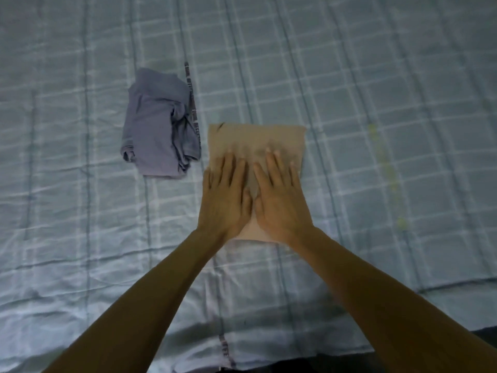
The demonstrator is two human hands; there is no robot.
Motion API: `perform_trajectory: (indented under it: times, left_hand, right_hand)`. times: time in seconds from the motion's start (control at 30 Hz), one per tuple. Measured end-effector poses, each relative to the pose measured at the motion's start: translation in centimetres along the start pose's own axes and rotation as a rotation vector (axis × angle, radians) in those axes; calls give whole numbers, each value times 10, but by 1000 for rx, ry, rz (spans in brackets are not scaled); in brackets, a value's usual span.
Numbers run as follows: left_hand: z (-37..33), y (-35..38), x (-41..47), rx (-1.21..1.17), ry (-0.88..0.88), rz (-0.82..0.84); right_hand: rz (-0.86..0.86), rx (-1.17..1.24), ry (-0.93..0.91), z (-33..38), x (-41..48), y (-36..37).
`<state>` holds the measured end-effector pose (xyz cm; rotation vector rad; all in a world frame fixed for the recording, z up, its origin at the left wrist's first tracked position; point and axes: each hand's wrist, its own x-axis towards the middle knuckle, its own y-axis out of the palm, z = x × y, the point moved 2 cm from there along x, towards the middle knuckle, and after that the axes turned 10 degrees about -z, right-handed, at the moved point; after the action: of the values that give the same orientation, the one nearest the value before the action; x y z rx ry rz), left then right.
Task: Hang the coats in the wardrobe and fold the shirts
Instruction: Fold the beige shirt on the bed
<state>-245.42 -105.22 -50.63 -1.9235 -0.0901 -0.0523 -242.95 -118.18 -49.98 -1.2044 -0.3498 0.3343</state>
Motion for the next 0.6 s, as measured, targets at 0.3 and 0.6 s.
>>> perform_trajectory:
  times: [0.3, 0.6]
  left_hand:
    - [24, 70, 36, -63, -74, -50]
    - [17, 7, 25, 27, 64, 14]
  right_hand:
    - [-120, 51, 108, -44, 31, 63]
    - [-20, 28, 98, -23, 25, 22]
